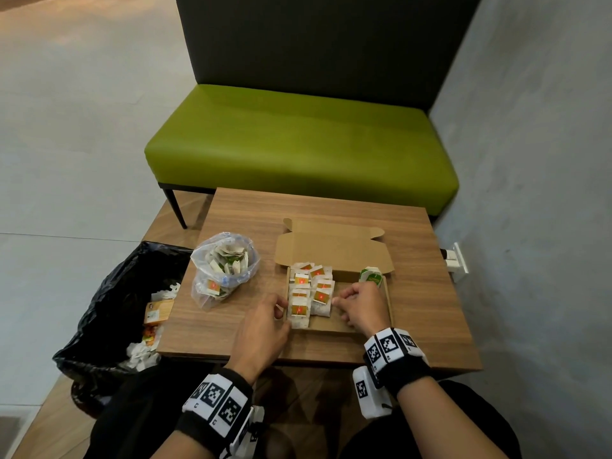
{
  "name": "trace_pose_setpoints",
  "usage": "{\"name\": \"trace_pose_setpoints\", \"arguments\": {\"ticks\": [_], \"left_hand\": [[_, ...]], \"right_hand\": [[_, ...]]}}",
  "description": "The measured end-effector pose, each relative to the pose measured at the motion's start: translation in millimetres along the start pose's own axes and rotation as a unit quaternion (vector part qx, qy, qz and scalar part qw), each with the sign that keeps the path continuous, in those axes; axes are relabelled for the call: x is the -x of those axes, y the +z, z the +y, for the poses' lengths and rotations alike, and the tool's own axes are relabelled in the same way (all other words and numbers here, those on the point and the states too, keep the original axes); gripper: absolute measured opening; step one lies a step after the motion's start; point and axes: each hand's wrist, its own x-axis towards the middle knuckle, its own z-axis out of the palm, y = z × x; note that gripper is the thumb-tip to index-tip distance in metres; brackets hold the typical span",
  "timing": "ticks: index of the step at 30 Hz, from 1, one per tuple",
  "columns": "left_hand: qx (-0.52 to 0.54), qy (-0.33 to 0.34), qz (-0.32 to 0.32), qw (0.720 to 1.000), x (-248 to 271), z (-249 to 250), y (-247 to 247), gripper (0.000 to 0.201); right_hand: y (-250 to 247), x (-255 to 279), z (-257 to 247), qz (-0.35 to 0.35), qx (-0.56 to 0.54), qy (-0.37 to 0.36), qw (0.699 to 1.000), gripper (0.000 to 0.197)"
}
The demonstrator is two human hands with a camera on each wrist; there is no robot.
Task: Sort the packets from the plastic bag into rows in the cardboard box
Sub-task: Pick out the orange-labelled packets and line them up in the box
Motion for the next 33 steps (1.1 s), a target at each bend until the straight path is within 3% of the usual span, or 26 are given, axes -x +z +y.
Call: {"name": "trace_pose_setpoints", "arguments": {"ticks": [3,5,8,11,14,18,20,22,25,28,31,33], "left_hand": [[0.001,0.000,0.001,1.000,0,1,0,0.028],[-0.003,-0.001,0.002,1.000,1,1,1,0.028],[-0.012,0.000,-0.001,1.000,1,1,0,0.029],[-0.016,0.001,-0.006,1.000,2,1,-1,0.028],[-0.012,-0.001,-0.012,1.000,2,1,-2,0.028],[-0.020,0.015,-0.010,1.000,3,5,-10,0.028],[-0.043,0.027,0.045,0.998,0,7,-25,0.025],[-0.102,0.045,0.143,0.983,-5,5,-47,0.021],[-0.169,0.003,0.253,0.953,-15,-2,-85,0.021],[-0.167,-0.068,0.213,0.960,-30,-16,-106,0.027],[-0.143,-0.076,0.134,0.978,-41,-24,-109,0.031],[-0.128,-0.071,0.118,0.982,-42,-26,-107,0.036]], "right_hand": [[3,1,1,-0.022,0.110,-0.039,0.993,0.024],[4,5,-2,-0.038,0.161,-0.068,0.984,0.020],[4,7,-4,-0.047,0.159,-0.083,0.983,0.016],[4,7,-4,-0.041,0.146,-0.080,0.985,0.035],[3,8,-4,-0.053,0.133,-0.087,0.986,0.037],[-1,6,-2,-0.019,0.097,-0.060,0.993,0.046],[-3,7,-3,-0.008,0.087,-0.058,0.995,0.047],[-5,8,-4,0.009,0.071,-0.068,0.995,0.044],[-7,12,-14,0.056,0.065,-0.088,0.992,0.033],[-1,20,-33,0.099,0.051,-0.126,0.986,0.025],[15,28,-60,0.123,0.072,-0.190,0.971,0.022],[29,32,-78,0.115,0.099,-0.232,0.961,0.021]]}}
